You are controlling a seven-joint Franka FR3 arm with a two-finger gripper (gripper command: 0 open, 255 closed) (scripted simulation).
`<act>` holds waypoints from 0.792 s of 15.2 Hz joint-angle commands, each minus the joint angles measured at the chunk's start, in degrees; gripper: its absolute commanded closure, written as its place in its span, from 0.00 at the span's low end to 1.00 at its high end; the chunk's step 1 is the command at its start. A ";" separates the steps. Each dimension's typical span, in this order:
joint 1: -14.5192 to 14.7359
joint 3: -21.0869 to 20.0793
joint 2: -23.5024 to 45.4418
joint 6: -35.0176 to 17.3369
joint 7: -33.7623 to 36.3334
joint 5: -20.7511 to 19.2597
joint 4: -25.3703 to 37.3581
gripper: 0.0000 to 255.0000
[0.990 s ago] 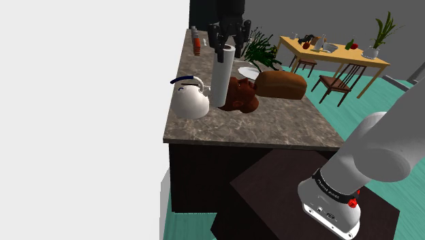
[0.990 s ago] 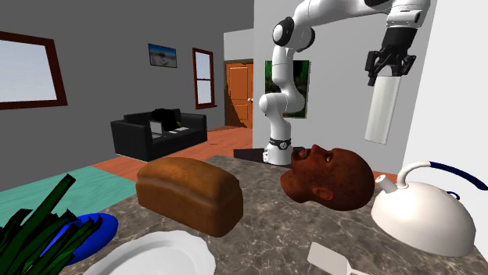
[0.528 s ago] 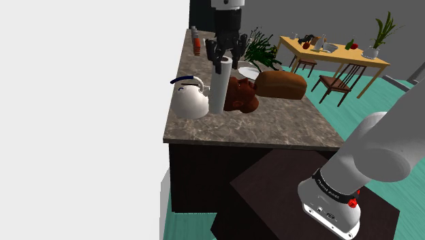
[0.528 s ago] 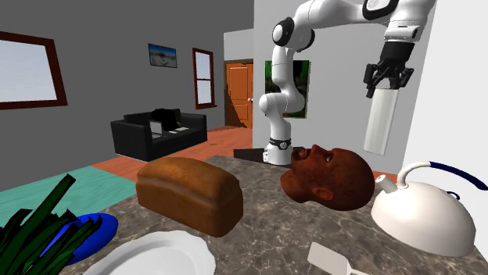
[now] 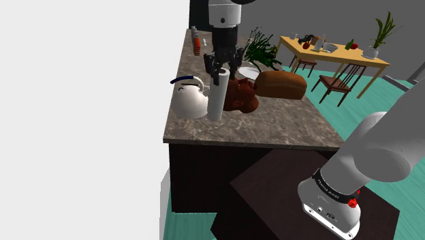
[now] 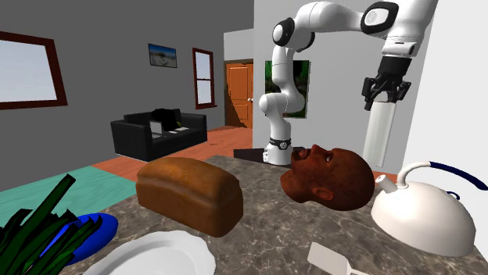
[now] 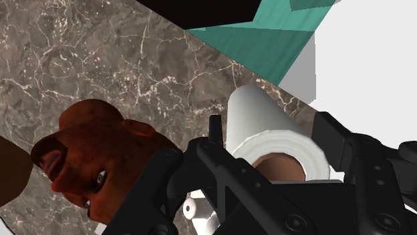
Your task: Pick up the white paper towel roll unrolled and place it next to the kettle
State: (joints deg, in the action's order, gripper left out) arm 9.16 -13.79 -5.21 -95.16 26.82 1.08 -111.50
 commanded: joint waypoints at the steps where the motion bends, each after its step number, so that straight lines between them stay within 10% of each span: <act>1: 0.04 -0.05 0.13 -1.58 0.07 -0.01 -1.43 1.00; 12: 0.13 -0.24 1.96 -9.93 0.39 -0.35 -7.99 1.00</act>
State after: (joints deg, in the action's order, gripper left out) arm 9.31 -14.04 -3.47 -104.34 27.24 0.79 -118.99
